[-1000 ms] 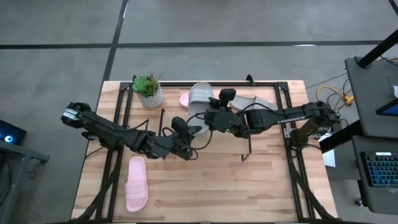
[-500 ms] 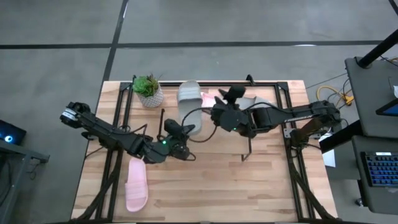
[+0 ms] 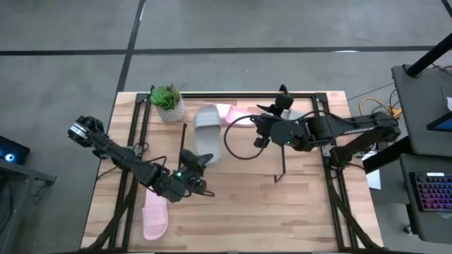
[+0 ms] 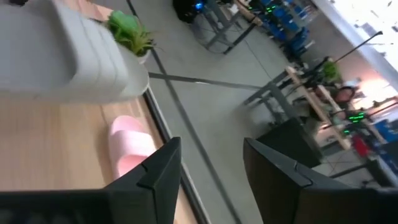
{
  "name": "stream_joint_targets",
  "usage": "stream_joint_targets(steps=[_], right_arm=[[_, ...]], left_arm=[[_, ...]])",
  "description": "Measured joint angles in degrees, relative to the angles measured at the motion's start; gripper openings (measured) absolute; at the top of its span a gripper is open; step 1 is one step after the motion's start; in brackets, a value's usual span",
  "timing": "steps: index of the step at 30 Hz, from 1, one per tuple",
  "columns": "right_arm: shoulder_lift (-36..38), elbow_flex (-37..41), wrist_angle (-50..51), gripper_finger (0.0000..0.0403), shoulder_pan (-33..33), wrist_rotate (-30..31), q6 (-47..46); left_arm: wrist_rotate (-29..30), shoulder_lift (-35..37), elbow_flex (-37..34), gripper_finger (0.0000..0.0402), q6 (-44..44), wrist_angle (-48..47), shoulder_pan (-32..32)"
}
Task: Pick and place slides into the shelf
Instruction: Put the bottom gray slide on the shelf
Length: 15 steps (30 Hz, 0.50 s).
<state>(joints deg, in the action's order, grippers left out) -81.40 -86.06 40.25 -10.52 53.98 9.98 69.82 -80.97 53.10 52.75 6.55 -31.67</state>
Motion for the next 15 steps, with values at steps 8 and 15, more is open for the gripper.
stream_joint_targets(steps=[8,15], right_arm=[[0.4,1.0,-0.1,0.0162,0.0,0.0,-0.6],[0.4,1.7,-0.1,0.0162,0.0,0.0,-0.6]], left_arm=[[3.3,-0.8,-0.7,0.0031,-7.6,-1.5,-3.3],[3.3,-0.8,-1.3,0.0030,-15.4,-2.8,-5.6]])
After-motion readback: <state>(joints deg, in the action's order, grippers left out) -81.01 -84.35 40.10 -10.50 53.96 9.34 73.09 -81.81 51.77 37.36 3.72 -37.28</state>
